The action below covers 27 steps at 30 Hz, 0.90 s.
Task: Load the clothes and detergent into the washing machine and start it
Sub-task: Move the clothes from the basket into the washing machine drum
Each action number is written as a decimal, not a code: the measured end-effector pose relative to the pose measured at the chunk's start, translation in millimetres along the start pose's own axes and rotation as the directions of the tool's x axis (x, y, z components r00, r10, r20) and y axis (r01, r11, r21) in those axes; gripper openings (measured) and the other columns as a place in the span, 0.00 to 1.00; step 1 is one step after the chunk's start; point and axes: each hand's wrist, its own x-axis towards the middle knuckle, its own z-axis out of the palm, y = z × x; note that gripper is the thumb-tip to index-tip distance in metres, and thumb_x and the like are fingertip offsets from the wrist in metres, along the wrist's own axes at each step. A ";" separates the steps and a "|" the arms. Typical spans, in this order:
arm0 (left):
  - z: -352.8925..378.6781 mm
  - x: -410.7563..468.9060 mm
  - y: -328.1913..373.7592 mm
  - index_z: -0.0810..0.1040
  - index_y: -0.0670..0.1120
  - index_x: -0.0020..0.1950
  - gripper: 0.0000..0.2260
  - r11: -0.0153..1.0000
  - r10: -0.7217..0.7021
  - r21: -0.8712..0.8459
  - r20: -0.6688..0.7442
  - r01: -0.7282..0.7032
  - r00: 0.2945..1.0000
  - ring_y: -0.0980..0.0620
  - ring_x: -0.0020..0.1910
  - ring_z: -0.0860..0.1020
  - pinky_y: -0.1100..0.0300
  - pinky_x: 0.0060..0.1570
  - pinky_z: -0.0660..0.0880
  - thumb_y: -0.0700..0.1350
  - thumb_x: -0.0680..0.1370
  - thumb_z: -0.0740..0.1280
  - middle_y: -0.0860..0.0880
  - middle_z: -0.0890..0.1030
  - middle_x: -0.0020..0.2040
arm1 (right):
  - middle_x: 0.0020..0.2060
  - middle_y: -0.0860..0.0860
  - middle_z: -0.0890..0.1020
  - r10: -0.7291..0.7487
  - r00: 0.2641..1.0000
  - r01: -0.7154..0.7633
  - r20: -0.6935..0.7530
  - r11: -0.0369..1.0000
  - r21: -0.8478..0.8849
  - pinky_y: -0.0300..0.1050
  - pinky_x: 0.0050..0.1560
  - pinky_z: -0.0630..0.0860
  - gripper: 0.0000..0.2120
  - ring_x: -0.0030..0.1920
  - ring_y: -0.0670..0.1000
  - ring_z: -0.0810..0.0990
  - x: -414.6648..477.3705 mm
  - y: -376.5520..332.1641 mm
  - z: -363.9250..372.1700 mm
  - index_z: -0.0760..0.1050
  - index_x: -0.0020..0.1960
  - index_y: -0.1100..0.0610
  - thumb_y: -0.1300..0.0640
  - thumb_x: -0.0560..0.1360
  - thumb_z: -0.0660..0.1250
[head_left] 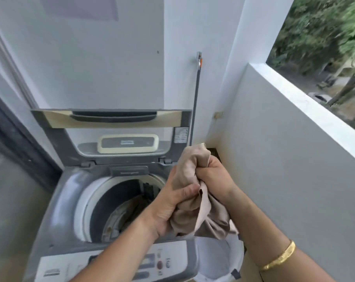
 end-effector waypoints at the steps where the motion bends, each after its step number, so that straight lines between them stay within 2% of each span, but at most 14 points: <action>1: -11.5 -4.9 6.6 0.71 0.47 0.83 0.51 0.999 0.050 0.002 -0.012 -0.050 0.999 0.42 0.65 0.87 0.50 0.61 0.85 0.49 0.64 0.91 0.34 0.84 0.68 | 0.42 0.61 0.85 -0.036 0.999 0.036 -0.027 0.999 -0.021 0.60 0.56 0.80 0.14 0.47 0.57 0.84 -0.6 -1.3 17.6 0.83 0.45 0.61 0.76 0.73 0.63; 3: -35.5 -18.9 22.5 0.73 0.50 0.81 0.43 0.990 0.135 0.035 -0.048 -0.134 0.990 0.32 0.71 0.82 0.39 0.70 0.80 0.40 0.69 0.87 0.30 0.81 0.72 | 0.49 0.60 0.87 -0.160 0.983 0.151 -0.088 0.983 -0.105 0.60 0.58 0.83 0.17 0.50 0.59 0.86 -0.7 -5.3 51.5 0.81 0.55 0.59 0.75 0.74 0.65; 4: -46.3 -24.4 29.6 0.75 0.51 0.78 0.39 0.983 0.175 0.066 -0.095 -0.169 0.980 0.30 0.68 0.83 0.37 0.70 0.79 0.36 0.70 0.84 0.30 0.82 0.70 | 0.52 0.57 0.87 -0.223 0.969 0.205 -0.105 0.965 -0.161 0.58 0.58 0.84 0.21 0.53 0.57 0.86 -0.4 -7.7 63.5 0.80 0.60 0.55 0.75 0.74 0.66; 7: -73.4 -39.3 55.8 0.82 0.50 0.70 0.30 0.957 0.279 0.158 -0.260 -0.244 0.924 0.33 0.56 0.87 0.36 0.64 0.83 0.34 0.70 0.81 0.31 0.87 0.60 | 0.60 0.44 0.82 -0.333 0.934 0.289 -0.128 0.916 -0.280 0.54 0.66 0.82 0.29 0.63 0.47 0.83 -0.9 -13.1 97.0 0.73 0.66 0.42 0.68 0.75 0.74; 11: -100.2 -48.1 90.0 0.77 0.34 0.74 0.26 0.948 0.319 0.062 -0.217 -0.313 0.923 0.38 0.43 0.87 0.42 0.53 0.83 0.33 0.76 0.75 0.31 0.86 0.49 | 0.68 0.44 0.77 -0.303 0.940 0.235 -0.155 0.907 -0.350 0.57 0.69 0.79 0.34 0.69 0.49 0.79 2.9 -4.8 126.7 0.68 0.75 0.37 0.48 0.74 0.79; 12: -101.4 -50.8 97.2 0.77 0.31 0.72 0.22 0.952 0.306 0.021 -0.155 -0.306 0.939 0.37 0.45 0.86 0.39 0.56 0.80 0.33 0.78 0.73 0.30 0.85 0.48 | 0.70 0.48 0.78 -0.230 0.964 0.192 -0.132 0.949 -0.252 0.59 0.71 0.79 0.35 0.70 0.52 0.80 4.2 -4.8 131.1 0.67 0.77 0.36 0.46 0.74 0.78; 13: -100.5 -54.3 104.6 0.81 0.31 0.68 0.17 0.953 0.299 -0.005 -0.137 -0.303 0.944 0.36 0.49 0.85 0.38 0.58 0.79 0.33 0.79 0.72 0.30 0.84 0.50 | 0.71 0.54 0.79 -0.131 0.988 0.128 -0.086 0.991 -0.034 0.62 0.72 0.78 0.34 0.70 0.57 0.82 6.5 -5.0 137.2 0.66 0.78 0.38 0.48 0.77 0.77; 15: -95.6 -55.5 114.1 0.88 0.36 0.53 0.07 0.956 0.283 -0.013 -0.202 -0.292 0.938 0.39 0.46 0.87 0.46 0.53 0.86 0.31 0.80 0.70 0.34 0.86 0.47 | 0.71 0.60 0.81 0.021 0.995 -0.057 0.102 0.929 0.367 0.63 0.75 0.76 0.26 0.70 0.60 0.82 10.4 -5.0 150.1 0.70 0.78 0.45 0.51 0.83 0.71; 17: -92.1 -53.3 119.6 0.86 0.38 0.46 0.09 0.945 0.323 0.072 -0.326 -0.317 0.889 0.46 0.38 0.88 0.56 0.41 0.86 0.29 0.82 0.68 0.37 0.85 0.41 | 0.69 0.61 0.82 0.100 0.974 -0.190 0.202 0.846 0.497 0.62 0.76 0.74 0.21 0.71 0.61 0.82 14.1 -3.5 163.7 0.74 0.76 0.50 0.52 0.84 0.69; 19: -95.6 -48.4 120.8 0.83 0.39 0.54 0.04 0.925 0.377 0.223 -0.456 -0.307 0.806 0.43 0.42 0.88 0.53 0.44 0.87 0.34 0.80 0.73 0.38 0.86 0.44 | 0.67 0.63 0.84 0.118 0.976 -0.191 0.184 0.870 0.455 0.64 0.73 0.77 0.18 0.69 0.62 0.84 18.1 -3.0 173.8 0.76 0.74 0.52 0.55 0.84 0.70; 21: -104.2 -46.9 115.8 0.81 0.48 0.59 0.12 0.862 0.476 0.424 -0.492 -0.277 0.729 0.42 0.51 0.88 0.43 0.55 0.87 0.42 0.78 0.78 0.44 0.88 0.51 | 0.63 0.64 0.86 0.130 0.985 -0.167 0.115 0.892 0.420 0.62 0.65 0.83 0.16 0.65 0.64 0.86 20.1 -6.3 177.2 0.78 0.71 0.52 0.61 0.84 0.68; 24: -110.6 -49.6 111.5 0.73 0.61 0.62 0.19 0.539 0.687 0.837 -0.374 -0.092 0.622 0.56 0.60 0.77 0.49 0.65 0.79 0.61 0.74 0.75 0.57 0.75 0.62 | 0.65 0.66 0.84 0.111 0.986 -0.154 0.122 0.882 0.446 0.60 0.66 0.83 0.19 0.66 0.66 0.85 25.0 -9.0 172.6 0.78 0.72 0.52 0.67 0.84 0.65; 25: -113.7 -48.1 110.0 0.72 0.63 0.64 0.22 0.513 0.688 0.855 -0.353 -0.080 0.634 0.57 0.62 0.75 0.49 0.67 0.78 0.62 0.74 0.75 0.58 0.74 0.63 | 0.65 0.65 0.84 0.109 0.984 -0.160 0.138 0.882 0.443 0.60 0.67 0.83 0.21 0.66 0.65 0.85 27.2 -9.0 170.9 0.77 0.72 0.50 0.68 0.83 0.65; 27: -114.4 -46.2 106.3 0.69 0.72 0.73 0.30 0.671 0.609 0.712 -0.369 -0.207 0.703 0.54 0.67 0.82 0.47 0.68 0.83 0.52 0.77 0.79 0.57 0.79 0.69 | 0.64 0.63 0.86 0.119 0.979 -0.181 0.168 0.886 0.427 0.61 0.68 0.82 0.24 0.65 0.64 0.86 31.3 -7.7 169.2 0.76 0.72 0.47 0.69 0.83 0.64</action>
